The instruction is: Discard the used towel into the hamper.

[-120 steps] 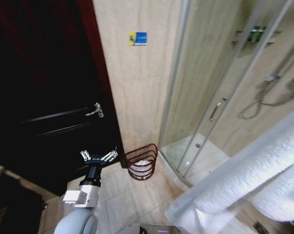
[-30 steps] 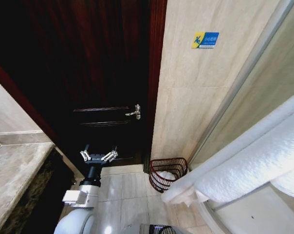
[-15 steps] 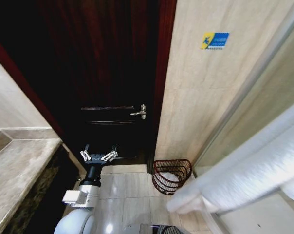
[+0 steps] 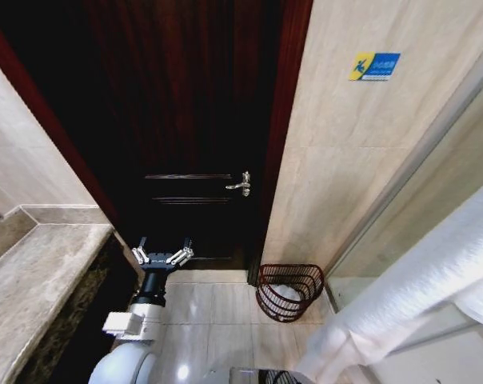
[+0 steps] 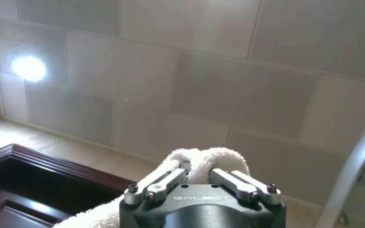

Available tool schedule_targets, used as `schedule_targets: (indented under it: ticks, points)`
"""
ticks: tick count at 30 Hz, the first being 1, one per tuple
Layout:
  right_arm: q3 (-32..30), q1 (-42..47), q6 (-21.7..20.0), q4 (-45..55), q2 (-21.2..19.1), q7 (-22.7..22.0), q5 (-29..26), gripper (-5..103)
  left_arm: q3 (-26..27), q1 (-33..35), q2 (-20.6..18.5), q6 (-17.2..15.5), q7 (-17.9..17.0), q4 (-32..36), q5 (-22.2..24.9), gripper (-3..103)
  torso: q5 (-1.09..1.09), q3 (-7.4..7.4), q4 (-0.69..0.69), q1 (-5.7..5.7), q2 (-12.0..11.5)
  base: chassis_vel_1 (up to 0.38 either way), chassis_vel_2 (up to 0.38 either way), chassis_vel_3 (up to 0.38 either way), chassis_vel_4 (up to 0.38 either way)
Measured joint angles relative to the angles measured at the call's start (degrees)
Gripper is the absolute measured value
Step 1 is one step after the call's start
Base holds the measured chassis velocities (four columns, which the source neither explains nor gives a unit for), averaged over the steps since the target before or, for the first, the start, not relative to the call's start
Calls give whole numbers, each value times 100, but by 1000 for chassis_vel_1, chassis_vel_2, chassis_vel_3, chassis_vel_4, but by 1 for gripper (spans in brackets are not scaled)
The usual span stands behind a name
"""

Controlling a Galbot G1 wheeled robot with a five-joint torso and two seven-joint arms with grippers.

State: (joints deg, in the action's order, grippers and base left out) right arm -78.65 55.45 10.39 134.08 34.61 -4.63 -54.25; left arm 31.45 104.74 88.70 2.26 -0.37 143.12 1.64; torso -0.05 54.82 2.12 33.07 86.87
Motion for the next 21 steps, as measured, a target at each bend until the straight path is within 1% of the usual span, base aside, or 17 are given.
schedule_targets:
  ticks: [3, 8, 15, 16, 21]
  points:
    - [14, 4, 1, 9, 17, 7, 13, 4, 0, 0, 0, 0, 0, 0, 0, 100, 1, 0, 0, 0, 0, 89, 72, -62, -49]
    - [23, -17, -5, -28, 18, 59, 53, 4, -1, 0, 2, 0, 0, 0, 0, 100, 8, 0, 0, 0, 0, -12, -6, 6, 7]
    - [33, -18, -5, -27, 26, 58, 46, 4, -2, 0, 4, 0, 0, 0, 0, 100, 7, 1, -1, 0, -1, 0, 0, 0, 0]
    - [36, -16, -4, -26, 30, 58, 46, 4, -2, 0, 3, 0, 0, 0, 0, 100, 4, 0, -1, 0, -1, 37, 52, -76, -59]
    - [47, -11, -2, -26, 44, 58, 47, 4, -1, 0, 2, 0, 1, 0, 0, 100, 4, 0, 0, -1, -1, 92, 117, -112, -90]
